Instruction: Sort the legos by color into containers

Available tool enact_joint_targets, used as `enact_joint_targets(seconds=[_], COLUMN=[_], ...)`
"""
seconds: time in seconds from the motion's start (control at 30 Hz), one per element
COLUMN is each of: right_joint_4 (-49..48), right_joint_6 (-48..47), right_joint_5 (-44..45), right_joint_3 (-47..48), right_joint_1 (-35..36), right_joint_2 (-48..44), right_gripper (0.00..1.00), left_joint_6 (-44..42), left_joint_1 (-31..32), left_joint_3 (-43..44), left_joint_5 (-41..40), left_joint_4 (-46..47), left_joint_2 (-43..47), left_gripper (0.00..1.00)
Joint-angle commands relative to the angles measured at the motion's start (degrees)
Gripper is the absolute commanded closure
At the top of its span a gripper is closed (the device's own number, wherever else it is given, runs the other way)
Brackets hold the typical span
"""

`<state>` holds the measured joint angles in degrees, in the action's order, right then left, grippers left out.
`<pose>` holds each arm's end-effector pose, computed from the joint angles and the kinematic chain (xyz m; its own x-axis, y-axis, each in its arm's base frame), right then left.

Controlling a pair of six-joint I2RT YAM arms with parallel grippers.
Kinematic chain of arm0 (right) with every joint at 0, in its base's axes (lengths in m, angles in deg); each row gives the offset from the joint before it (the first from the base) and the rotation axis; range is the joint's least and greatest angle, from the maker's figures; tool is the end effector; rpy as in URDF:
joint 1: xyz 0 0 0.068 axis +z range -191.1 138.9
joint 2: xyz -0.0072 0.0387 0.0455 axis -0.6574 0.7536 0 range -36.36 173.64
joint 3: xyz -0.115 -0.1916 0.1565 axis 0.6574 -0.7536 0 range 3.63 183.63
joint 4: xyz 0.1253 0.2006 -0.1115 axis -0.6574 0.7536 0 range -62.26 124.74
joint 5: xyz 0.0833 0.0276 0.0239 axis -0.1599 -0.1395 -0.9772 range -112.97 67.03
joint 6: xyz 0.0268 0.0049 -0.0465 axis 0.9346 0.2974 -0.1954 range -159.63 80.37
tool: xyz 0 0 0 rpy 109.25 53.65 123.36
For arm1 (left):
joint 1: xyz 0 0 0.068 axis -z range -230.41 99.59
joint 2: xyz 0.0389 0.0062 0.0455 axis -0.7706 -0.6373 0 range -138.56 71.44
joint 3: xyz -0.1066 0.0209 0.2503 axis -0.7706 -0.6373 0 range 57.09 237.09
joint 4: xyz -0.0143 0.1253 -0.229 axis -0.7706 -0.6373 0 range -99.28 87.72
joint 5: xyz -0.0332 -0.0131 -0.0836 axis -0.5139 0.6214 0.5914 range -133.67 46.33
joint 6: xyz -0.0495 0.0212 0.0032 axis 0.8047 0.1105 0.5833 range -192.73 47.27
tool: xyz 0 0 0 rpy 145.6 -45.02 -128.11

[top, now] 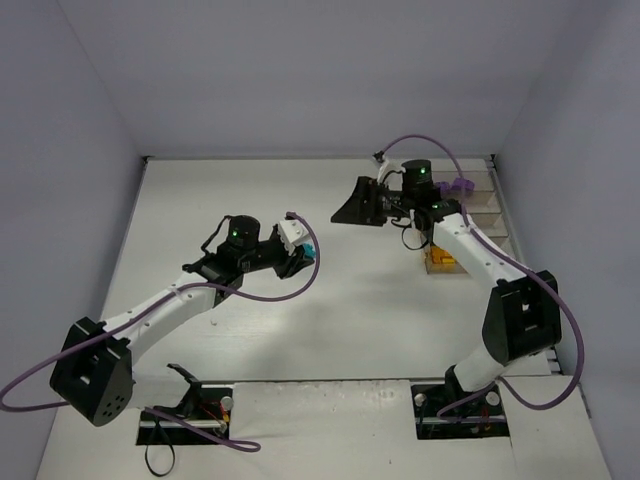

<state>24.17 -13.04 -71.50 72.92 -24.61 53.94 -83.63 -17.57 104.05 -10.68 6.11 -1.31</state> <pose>0.3422 0.1290 0.3165 -0.6480 0.1173 -0.7525 -0.6523 0.4245 0.6279 0.2310 -0.1722 0.2820 -0.0782 0.2393 -0.9678 0.9228 0.3847 0.0205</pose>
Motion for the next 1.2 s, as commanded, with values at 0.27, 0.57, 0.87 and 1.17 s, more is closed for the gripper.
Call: enact_joint_targets(seconds=[0.27,0.57,0.87,1.17], right_joint_4=[-2.40,-4.69,-6.97,-7.15], right_joint_6=[-1.54,0.30,1.45,1.62], right_joint_5=[-5.52,-6.13,-6.57,-7.98], right_joint_3=[-2.24,-1.45,-1.53,-1.71], right_joint_1=[8.90,12.51,14.09,14.36], right_joint_2=[-3.73,-2.41,-0.13,1.46], right_gripper=[0.37,0.37,0.53,0.77], left_joint_6=[-2.55,-1.76,-1.32,-1.06], left_joint_1=[0.21,0.29,0.29,0.29], left_joint_3=[6.21,6.83,6.83,5.95], left_joint_5=[1.02,1.72,2.60,2.25], left_joint_4=[2.08,3.04,3.31,4.80], left_joint_2=[0.07,-0.46,-0.37,0.50], left_gripper=[0.93,0.93,0.93,0.93])
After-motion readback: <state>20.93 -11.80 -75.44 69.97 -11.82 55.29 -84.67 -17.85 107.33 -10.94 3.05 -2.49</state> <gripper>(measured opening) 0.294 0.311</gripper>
